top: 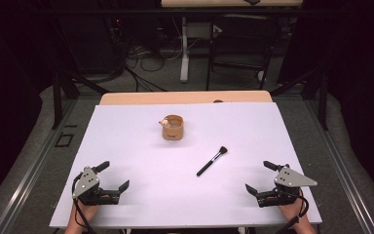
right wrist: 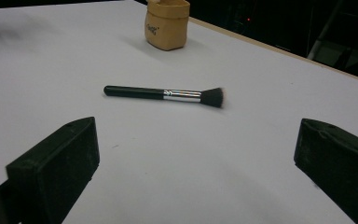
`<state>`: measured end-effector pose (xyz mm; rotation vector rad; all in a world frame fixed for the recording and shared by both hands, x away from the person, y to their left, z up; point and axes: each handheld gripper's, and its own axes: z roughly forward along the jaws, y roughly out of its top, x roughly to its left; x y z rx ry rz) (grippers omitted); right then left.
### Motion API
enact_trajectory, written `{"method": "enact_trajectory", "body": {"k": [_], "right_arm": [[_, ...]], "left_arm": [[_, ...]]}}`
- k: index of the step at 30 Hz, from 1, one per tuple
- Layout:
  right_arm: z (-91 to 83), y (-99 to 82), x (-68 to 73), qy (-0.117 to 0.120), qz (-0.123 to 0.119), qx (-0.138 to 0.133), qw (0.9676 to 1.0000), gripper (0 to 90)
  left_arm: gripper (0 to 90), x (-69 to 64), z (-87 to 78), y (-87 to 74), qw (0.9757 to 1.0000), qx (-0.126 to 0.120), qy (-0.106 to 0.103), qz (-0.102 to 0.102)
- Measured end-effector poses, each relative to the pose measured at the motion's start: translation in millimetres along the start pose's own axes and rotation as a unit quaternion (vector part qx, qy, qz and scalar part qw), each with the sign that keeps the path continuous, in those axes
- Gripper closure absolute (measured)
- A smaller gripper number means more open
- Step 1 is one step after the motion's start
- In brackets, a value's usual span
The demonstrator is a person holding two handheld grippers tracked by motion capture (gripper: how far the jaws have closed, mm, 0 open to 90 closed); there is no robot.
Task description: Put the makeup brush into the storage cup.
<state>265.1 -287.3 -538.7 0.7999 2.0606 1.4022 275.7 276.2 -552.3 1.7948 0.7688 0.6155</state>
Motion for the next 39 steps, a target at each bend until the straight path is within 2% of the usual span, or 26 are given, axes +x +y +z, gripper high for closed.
{"method": "enact_trajectory", "body": {"k": [20, 31, 39], "right_arm": [[2.7, -0.2, -1.4, 0.003, 0.000, 0.000, 1.0000, 0.0], [5.4, 1.3, 1.2, 0.009, -0.004, 0.008, 0.9999, 0.0], [6.1, 0.9, 0.7, 0.012, -0.003, 0.007, 0.9999, 0.0]], "left_arm": [[0.4, -3.5, 6.0, 3.5, 0.9999, 0.013, -0.004, 0.006], [0.5, -13.8, 16.5, 8.8, 0.9995, 0.028, -0.011, 0.013], [0.1, -21.5, 32.3, 15.4, 0.9985, 0.042, -0.028, 0.022]]}}
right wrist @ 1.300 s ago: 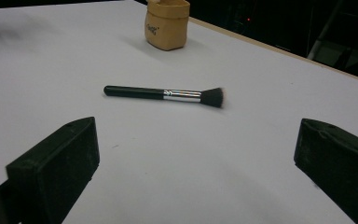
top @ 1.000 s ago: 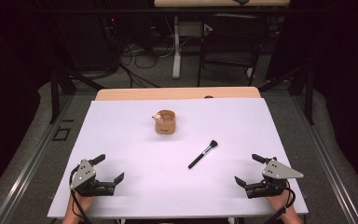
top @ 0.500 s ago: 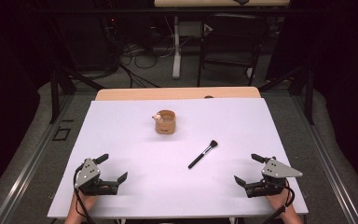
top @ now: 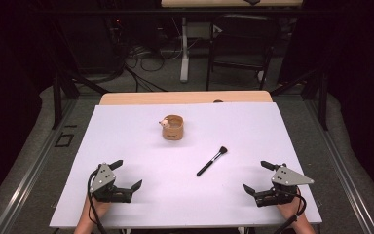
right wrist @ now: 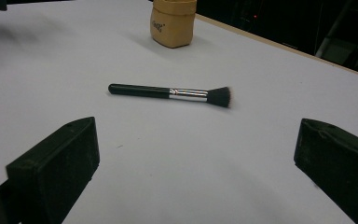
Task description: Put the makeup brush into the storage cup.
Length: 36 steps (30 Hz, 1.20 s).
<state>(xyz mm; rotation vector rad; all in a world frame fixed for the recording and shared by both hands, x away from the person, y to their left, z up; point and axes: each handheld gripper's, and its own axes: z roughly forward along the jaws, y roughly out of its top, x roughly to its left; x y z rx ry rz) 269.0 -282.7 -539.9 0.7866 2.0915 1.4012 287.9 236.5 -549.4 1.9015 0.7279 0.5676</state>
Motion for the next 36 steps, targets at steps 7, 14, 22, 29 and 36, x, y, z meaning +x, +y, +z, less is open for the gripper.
{"method": "enact_trajectory", "body": {"k": [7, 14, 22, 29, 36], "right_arm": [[0.9, 0.1, 0.5, 0.001, 0.000, 0.000, 1.0000, 0.0], [1.3, 0.2, 0.5, 0.002, 0.001, 0.001, 1.0000, 0.0], [0.4, 0.1, 0.3, 0.002, 0.003, 0.000, 1.0000, 0.0], [0.4, 0.2, 0.5, 0.003, 0.003, 0.001, 1.0000, 0.0], [0.1, 0.1, 0.1, 0.003, 0.004, 0.001, 1.0000, 0.0]], "left_arm": [[0.1, -6.6, 12.9, 6.5, 0.9998, 0.009, -0.014, 0.005], [0.1, -8.8, 19.7, 12.2, 0.9999, 0.008, -0.014, -0.005], [0.1, -14.9, 34.9, 22.4, 0.9995, 0.024, -0.018, -0.002], [0.1, -20.0, 47.3, 31.8, 0.9990, 0.037, -0.024, 0.002], [0.1, -26.4, 60.8, 42.8, 0.9983, 0.047, -0.032, 0.015]]}}
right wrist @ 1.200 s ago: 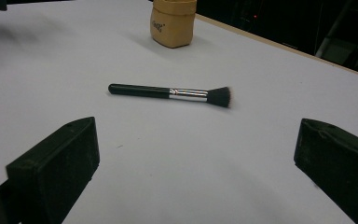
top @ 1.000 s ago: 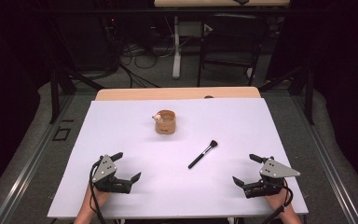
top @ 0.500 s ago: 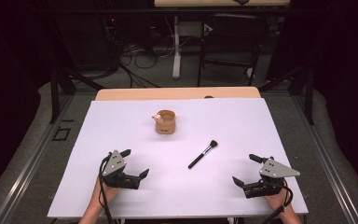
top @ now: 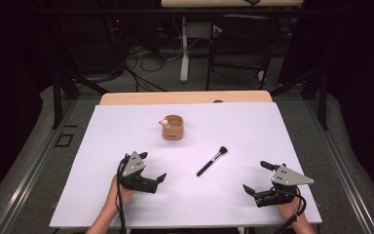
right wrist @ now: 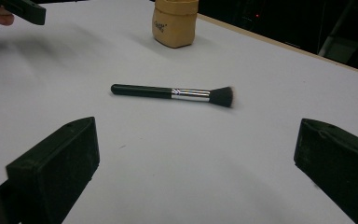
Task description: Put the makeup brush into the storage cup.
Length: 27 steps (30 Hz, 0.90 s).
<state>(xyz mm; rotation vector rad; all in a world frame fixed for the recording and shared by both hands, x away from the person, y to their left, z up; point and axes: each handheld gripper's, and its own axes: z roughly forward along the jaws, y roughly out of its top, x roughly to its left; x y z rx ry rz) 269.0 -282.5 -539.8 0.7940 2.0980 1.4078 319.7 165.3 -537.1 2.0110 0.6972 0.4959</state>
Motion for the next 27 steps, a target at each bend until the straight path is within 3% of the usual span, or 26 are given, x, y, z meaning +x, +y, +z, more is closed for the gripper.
{"method": "enact_trajectory", "body": {"k": [18, 27], "right_arm": [[-0.2, 0.1, 0.2, 0.001, 0.002, 0.000, 1.0000, 0.0], [0.0, 0.0, 0.2, 0.001, 0.003, -0.002, 1.0000, 0.0]], "left_arm": [[0.0, -13.8, 28.7, 30.8, 0.9996, 0.015, -0.018, 0.017], [0.1, -19.9, 45.0, 47.8, 0.9984, 0.046, -0.025, 0.023]]}}
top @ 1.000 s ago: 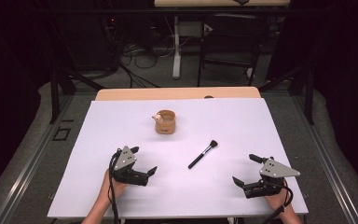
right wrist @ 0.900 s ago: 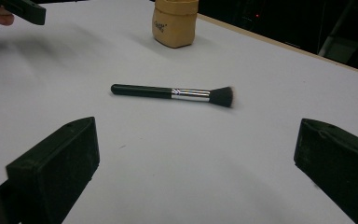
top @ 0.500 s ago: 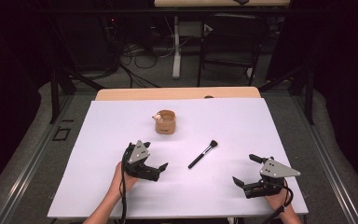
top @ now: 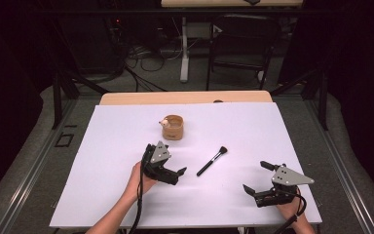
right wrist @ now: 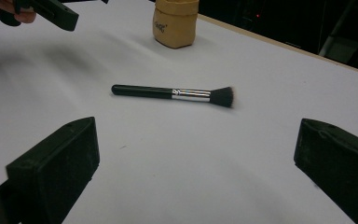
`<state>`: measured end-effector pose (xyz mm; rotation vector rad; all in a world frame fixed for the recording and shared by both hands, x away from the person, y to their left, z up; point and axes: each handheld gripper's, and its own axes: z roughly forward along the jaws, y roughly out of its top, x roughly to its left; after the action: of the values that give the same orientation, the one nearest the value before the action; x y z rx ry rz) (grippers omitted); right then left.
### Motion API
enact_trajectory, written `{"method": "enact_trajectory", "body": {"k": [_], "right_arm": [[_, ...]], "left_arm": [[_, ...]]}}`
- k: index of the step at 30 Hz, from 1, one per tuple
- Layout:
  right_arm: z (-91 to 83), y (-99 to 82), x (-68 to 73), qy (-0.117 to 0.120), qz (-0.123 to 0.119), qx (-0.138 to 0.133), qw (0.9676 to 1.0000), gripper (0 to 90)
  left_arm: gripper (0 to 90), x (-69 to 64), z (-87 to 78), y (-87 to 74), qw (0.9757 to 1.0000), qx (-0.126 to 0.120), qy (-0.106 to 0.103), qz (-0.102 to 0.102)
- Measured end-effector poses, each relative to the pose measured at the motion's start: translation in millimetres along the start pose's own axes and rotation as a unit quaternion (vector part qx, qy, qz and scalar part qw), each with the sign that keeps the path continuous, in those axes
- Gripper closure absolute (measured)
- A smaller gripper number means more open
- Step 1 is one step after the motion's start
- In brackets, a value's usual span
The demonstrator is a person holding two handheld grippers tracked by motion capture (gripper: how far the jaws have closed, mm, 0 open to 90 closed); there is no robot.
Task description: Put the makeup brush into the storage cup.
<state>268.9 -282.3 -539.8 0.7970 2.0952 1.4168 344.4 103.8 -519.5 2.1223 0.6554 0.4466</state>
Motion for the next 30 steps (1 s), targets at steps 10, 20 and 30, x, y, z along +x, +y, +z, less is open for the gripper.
{"method": "enact_trajectory", "body": {"k": [10, 20, 30], "right_arm": [[0.1, -0.1, -0.1, 0.001, 0.000, 0.000, 1.0000, 0.0], [0.1, -0.1, -0.3, 0.000, 0.002, 0.000, 1.0000, 0.0], [0.1, -0.1, -0.3, 0.001, 0.002, 0.001, 1.0000, 0.0]], "left_arm": [[0.1, -3.8, 15.0, 22.0, 0.9988, 0.047, -0.011, -0.008], [0.0, -8.3, 28.2, 39.6, 0.9956, 0.092, -0.019, 0.000], [0.0, -12.2, 40.1, 49.8, 0.9917, 0.128, -0.013, 0.003]]}}
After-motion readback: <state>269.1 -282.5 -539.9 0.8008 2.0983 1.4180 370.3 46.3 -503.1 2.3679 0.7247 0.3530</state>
